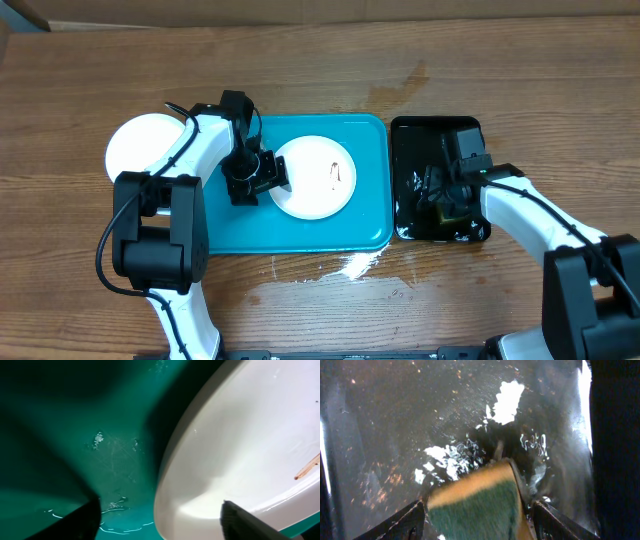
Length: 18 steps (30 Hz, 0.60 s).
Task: Clean dirty plates on tray and stack at the side
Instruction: 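Rinse the sponge in the black tray with the right gripper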
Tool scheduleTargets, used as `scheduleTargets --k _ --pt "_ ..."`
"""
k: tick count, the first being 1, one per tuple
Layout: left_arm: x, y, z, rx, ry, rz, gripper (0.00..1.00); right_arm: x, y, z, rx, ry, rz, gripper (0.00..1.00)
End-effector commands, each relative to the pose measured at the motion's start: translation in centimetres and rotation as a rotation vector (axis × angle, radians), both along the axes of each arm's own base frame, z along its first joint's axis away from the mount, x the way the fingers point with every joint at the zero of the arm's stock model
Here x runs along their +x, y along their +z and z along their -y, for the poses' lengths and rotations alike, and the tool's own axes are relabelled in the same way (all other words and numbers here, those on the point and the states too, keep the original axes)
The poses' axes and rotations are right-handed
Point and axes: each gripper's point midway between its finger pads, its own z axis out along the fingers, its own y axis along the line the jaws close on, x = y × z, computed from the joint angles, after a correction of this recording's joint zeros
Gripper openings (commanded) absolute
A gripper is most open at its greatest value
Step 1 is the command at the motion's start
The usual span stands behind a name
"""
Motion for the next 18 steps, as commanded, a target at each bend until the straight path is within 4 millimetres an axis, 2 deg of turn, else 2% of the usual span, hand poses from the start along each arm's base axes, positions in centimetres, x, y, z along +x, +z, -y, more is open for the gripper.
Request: scheduleTargets --k 1,3,7,11,16,18 --pt "-0.2 -0.7 -0.3 0.026 -0.015 -0.005 0.89 0.4 2.2 -0.1 0.004 0.001 0.03 0.71" --pt "-0.1 -0.8 -0.3 0.026 -0.015 0.0 0.93 -0.9 1.6 0.1 -0.008 0.001 -0.026 0.72" --pt "0.8 -0.9 -0.3 0.029 -0.015 0.039 0.92 -2.4 0.7 0.5 -0.023 0.002 -0.091 0.75" --pt "1.6 -1.1 0.0 0.036 -0.026 0.078 0.82 -2.3 0.1 0.4 -0.026 0.019 -0.083 0.75" --pt "2.0 -1.3 0.4 0.066 -0.052 0.105 0.77 -2.3 0.0 -0.2 0.01 0.031 -0.087 0.75" --pt "2.3 -1.4 0.6 0.081 -0.065 0.127 0.72 -2.3 -0.1 -0.2 0.011 0.031 -0.089 0.75"
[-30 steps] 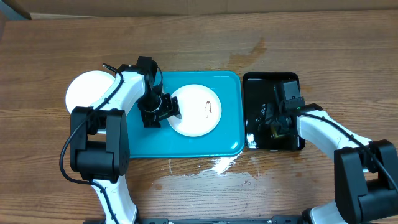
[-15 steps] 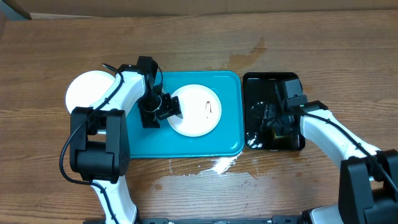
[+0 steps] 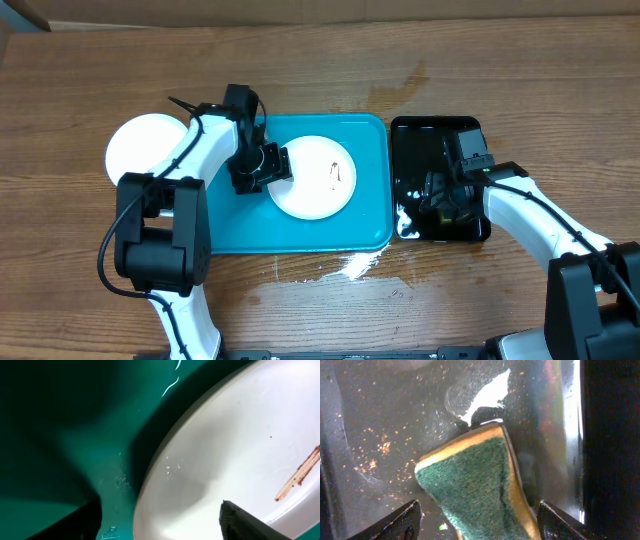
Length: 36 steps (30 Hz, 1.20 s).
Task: Clean dirty plates on tray and stack at the side
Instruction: 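Rinse the sponge in the black tray with the right gripper, then lift the wet sponge from the black tray with the right gripper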
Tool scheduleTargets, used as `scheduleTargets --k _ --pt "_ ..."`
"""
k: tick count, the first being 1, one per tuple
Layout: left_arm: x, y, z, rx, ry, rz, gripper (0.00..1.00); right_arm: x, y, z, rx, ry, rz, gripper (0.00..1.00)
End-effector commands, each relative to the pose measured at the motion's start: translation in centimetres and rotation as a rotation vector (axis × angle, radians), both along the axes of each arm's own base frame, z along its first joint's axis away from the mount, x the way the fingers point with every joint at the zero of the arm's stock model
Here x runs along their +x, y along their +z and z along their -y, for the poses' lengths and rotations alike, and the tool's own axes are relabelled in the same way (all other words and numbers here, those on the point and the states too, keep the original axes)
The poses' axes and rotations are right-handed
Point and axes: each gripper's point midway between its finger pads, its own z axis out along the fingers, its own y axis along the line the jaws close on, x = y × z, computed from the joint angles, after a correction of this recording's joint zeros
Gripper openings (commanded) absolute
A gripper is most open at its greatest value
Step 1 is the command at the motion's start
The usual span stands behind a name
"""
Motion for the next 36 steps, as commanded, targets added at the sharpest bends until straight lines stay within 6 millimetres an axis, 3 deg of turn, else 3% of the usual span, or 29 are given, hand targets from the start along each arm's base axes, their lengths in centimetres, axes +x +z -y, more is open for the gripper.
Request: scheduleTargets --k 1,5,10,17,19,23,26,28,36 --pt "-0.1 -1.3 0.1 0.061 -0.039 0.009 0.67 -0.3 -0.3 -0.4 0.019 0.013 -0.011 0.74" --pt "0.1 -1.5 0.4 0.096 -0.059 0.031 0.49 -0.4 -0.4 -0.6 0.029 0.016 -0.016 0.71" --pt "0.0 -1.7 -1.1 0.191 -0.065 0.029 0.31 -0.6 -0.4 -1.3 0.068 0.027 -0.023 0.7" --pt "-0.3 -1.7 -1.3 0.196 -0.064 0.016 0.26 -0.8 -1.4 -1.2 0.071 0.027 -0.005 0.69" --pt "-0.4 -1.7 -1.3 0.197 -0.064 0.012 0.24 -0.9 -1.8 -1.2 0.073 0.028 0.005 0.63" --pt "-0.8 -1.7 -1.4 0.2 -0.066 -0.003 0.17 -0.7 -1.7 -1.1 0.069 0.026 0.013 0.33" --pt "-0.8 -1.7 -1.4 0.2 -0.065 -0.004 0.15 0.3 -0.7 -1.3 0.073 0.027 0.037 0.2" --pt "-0.7 -1.7 -1.4 0.2 -0.064 -0.002 0.04 0.8 0.3 -1.5 0.075 0.027 0.042 0.04" --pt "-0.7 -1.6 -1.9 0.222 -0.063 0.001 0.04 2.0 6.2 -1.8 0.081 0.029 0.062 0.04"
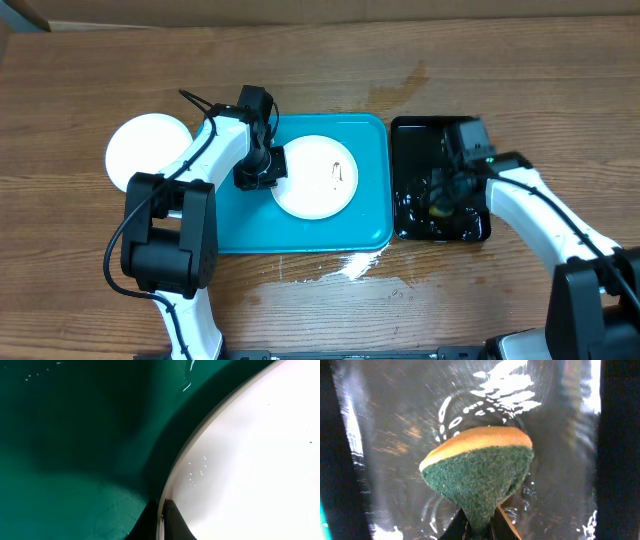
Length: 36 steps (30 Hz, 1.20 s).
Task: Clean dirty plates on tray and stack at the side
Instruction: 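Lift the wet sponge from the black tray with the right gripper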
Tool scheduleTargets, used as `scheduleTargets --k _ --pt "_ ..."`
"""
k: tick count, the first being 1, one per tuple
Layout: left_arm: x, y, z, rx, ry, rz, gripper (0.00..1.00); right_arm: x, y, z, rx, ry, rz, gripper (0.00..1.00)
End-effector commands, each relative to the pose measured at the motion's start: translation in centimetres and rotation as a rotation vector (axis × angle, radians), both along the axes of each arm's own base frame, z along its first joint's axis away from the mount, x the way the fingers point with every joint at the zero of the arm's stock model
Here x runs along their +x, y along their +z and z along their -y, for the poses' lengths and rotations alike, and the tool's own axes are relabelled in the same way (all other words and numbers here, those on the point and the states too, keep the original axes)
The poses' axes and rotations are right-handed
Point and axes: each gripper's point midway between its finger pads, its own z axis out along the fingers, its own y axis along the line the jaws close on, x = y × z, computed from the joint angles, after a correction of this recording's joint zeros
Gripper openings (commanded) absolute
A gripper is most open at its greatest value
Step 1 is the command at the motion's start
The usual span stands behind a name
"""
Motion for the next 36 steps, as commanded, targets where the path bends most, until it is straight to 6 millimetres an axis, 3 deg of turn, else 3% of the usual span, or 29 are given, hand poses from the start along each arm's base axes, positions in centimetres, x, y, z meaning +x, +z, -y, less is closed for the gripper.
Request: scheduleTargets --k 1,9,17,36 --pt "-0.5 -1.1 -1.1 0.063 -0.004 -0.024 0.04 1.9 4.3 -0.6 0.027 0.005 0.1 0.04" --pt "0.3 -0.1 -1.4 0.081 0.004 0.006 0.04 1.4 4.7 -2.3 0.107 0.083 0.08 0.04" --pt "1.2 1.9 -2.5 0.141 0.162 0.054 0.04 1.1 4.7 -2.3 0.107 0.084 0.07 0.04" --pt "1.2 2.0 -1.9 0.106 0.135 0.053 0.04 1.3 4.7 -2.3 0.11 0.082 0.08 0.04"
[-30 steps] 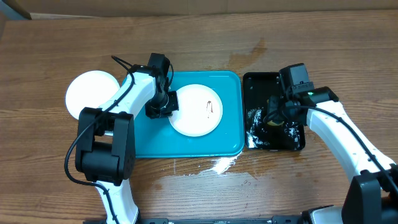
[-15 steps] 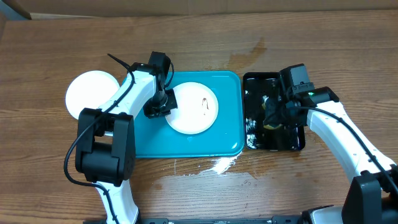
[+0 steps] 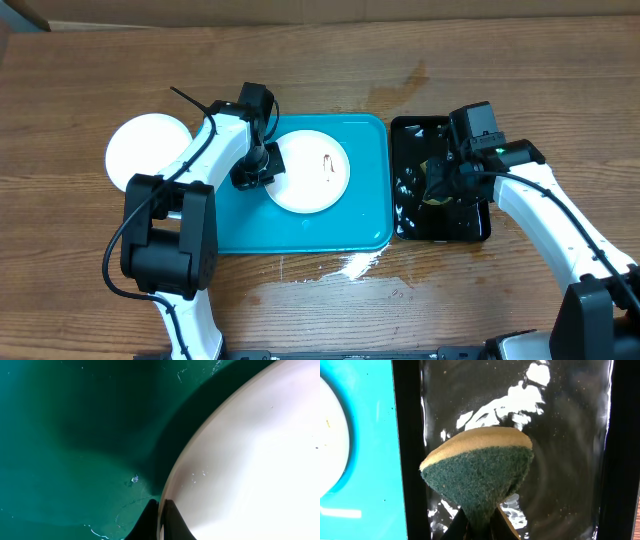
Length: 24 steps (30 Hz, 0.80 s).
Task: Clean dirty plates on tray and stack at the side
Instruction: 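Lift the wet sponge from the black tray with the right gripper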
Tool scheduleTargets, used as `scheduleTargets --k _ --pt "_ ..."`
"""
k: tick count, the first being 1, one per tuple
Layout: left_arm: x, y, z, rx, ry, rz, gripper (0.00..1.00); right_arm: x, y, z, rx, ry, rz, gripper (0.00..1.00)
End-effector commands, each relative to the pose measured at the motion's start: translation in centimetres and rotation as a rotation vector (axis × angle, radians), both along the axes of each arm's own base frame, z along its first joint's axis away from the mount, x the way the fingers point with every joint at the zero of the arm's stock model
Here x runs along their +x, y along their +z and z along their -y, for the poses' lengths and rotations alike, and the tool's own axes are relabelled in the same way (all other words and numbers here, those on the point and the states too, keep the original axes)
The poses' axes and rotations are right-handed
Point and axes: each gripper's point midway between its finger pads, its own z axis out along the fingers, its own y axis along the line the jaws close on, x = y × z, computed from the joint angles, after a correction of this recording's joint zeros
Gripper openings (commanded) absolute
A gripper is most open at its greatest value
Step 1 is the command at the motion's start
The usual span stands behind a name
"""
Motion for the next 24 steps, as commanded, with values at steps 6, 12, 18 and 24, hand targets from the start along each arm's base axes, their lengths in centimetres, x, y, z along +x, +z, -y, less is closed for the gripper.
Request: scheduleTargets --k 6,12,18,24 --pt "0.8 1.2 0.1 0.005 -0.018 0.047 0.04 0.8 1.3 -0.3 0.013 0.005 0.049 0.04" --pt "0.9 1.2 0.1 0.005 -0.019 0.048 0.04 0.4 2.1 0.1 0.008 -0.036 0.016 0.04" --pt "0.9 1.2 0.1 0.005 -0.02 0.048 0.04 0.5 4.5 0.2 -0.002 -0.038 0.003 0.04" --pt "0.9 1.2 0.1 0.005 -0.022 0.049 0.04 1.0 6.7 0.2 -0.004 -0.04 0.024 0.04"
